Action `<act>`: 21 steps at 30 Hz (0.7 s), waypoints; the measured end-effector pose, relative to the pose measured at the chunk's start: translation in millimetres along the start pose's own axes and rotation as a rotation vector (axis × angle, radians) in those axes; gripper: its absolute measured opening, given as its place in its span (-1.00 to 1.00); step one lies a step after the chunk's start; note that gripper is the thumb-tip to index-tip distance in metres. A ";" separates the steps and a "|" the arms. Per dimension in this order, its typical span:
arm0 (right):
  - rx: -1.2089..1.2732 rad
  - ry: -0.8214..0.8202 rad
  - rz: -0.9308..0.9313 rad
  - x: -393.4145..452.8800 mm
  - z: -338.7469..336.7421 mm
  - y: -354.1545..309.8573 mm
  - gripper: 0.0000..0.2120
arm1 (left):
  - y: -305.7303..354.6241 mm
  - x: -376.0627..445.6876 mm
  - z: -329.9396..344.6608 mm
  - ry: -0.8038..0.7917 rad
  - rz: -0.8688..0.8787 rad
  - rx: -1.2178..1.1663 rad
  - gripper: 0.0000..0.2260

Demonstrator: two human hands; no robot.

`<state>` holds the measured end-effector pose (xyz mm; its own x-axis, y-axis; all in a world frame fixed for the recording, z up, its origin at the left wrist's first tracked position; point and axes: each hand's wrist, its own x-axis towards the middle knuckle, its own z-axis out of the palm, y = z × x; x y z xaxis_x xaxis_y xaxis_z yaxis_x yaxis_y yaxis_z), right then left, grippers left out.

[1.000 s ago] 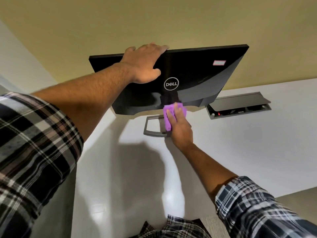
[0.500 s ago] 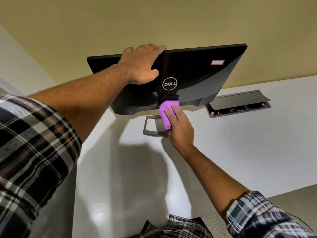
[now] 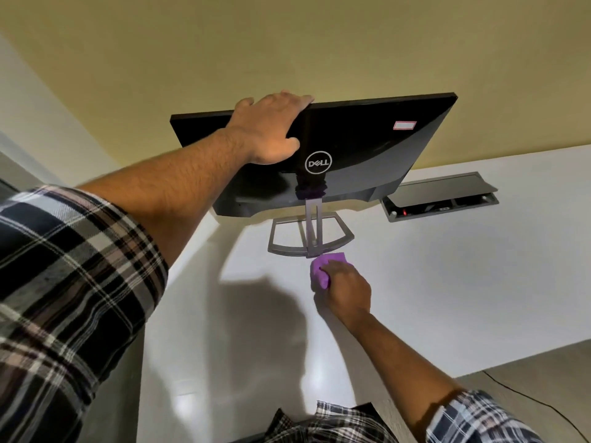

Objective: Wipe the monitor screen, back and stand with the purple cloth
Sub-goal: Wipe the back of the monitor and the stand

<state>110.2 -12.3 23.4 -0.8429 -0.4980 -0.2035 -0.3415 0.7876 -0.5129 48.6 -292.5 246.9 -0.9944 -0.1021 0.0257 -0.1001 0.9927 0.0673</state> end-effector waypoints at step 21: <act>0.006 -0.055 0.171 -35.8 -36.2 39.1 -0.72 | 56.4 -73.3 17.8 0.053 0.039 0.056 -0.23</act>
<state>111.9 49.4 40.7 -0.8644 -0.3759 -0.3339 -0.1921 0.8607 -0.4715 115.3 -227.9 231.0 -0.9946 -0.0649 0.0805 -0.0644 0.9979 0.0091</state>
